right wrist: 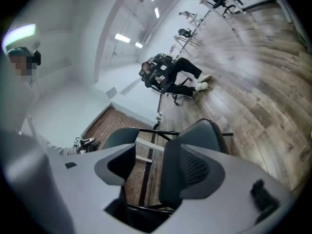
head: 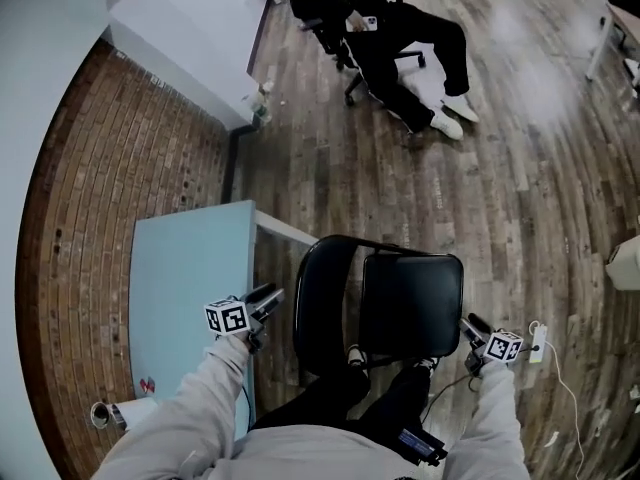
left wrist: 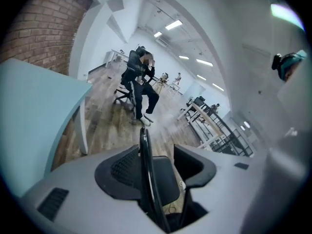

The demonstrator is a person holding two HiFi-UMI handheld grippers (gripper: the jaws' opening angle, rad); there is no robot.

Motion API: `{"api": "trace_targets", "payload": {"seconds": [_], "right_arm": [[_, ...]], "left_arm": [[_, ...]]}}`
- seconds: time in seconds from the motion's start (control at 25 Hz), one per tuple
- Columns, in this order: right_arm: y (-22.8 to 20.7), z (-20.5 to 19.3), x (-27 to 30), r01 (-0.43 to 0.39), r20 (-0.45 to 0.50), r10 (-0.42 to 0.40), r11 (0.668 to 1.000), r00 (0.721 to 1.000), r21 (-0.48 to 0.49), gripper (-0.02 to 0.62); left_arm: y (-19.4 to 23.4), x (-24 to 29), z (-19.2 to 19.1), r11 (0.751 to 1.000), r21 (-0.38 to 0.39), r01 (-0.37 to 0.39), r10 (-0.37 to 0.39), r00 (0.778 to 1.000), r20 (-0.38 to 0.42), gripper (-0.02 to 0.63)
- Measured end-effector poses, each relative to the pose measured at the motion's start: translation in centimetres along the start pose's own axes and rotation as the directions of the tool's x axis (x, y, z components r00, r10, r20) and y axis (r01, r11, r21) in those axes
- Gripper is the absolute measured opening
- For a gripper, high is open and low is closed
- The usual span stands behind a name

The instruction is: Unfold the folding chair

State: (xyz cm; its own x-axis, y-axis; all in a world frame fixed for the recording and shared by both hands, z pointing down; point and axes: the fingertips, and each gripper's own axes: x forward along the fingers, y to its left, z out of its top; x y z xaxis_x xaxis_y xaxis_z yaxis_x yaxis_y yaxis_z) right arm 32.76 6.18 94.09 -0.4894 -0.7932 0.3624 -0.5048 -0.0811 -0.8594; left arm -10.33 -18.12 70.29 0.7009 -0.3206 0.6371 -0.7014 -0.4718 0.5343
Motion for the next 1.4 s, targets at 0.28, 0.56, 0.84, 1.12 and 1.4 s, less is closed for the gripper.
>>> {"api": "trace_targets", "payload": {"seconds": [0.28,0.56,0.84,1.12,1.4], "right_arm": [[21.4,5.1,-0.2,0.096,0.126,-0.069,0.972,0.99,-0.216,0.165],[36.8,9.4,-2.4,0.305,0.345,-0.191,0.899,0.919,-0.316,0.008],[45.8,10.5,-2.5,0.444,0.368,-0.277,0.729,0.887,-0.521,0.006],[60.8,14.2,-2.7,0.373,0.475,-0.119,0.79,0.872,-0.487,0.006],[79.6,14.1,-1.8,0.387,0.513,0.126,0.513,0.849,-0.766,0.006]], "left_arm": [[-7.6,-7.4,6.4,0.972,0.048,0.232,-0.236,0.958,0.163,0.2],[-10.6,-18.1,13.2,0.941,0.14,0.309,-0.339,0.851,0.4,0.006],[-11.4,-23.3,15.7,0.925,0.295,0.238,-0.352,0.828,0.437,0.006],[-16.3,-27.3,20.8,0.865,0.5,-0.032,-0.27,0.811,0.519,0.006],[-27.3,-32.0,25.1,0.779,0.624,-0.066,-0.399,0.715,0.574,0.006]]}}
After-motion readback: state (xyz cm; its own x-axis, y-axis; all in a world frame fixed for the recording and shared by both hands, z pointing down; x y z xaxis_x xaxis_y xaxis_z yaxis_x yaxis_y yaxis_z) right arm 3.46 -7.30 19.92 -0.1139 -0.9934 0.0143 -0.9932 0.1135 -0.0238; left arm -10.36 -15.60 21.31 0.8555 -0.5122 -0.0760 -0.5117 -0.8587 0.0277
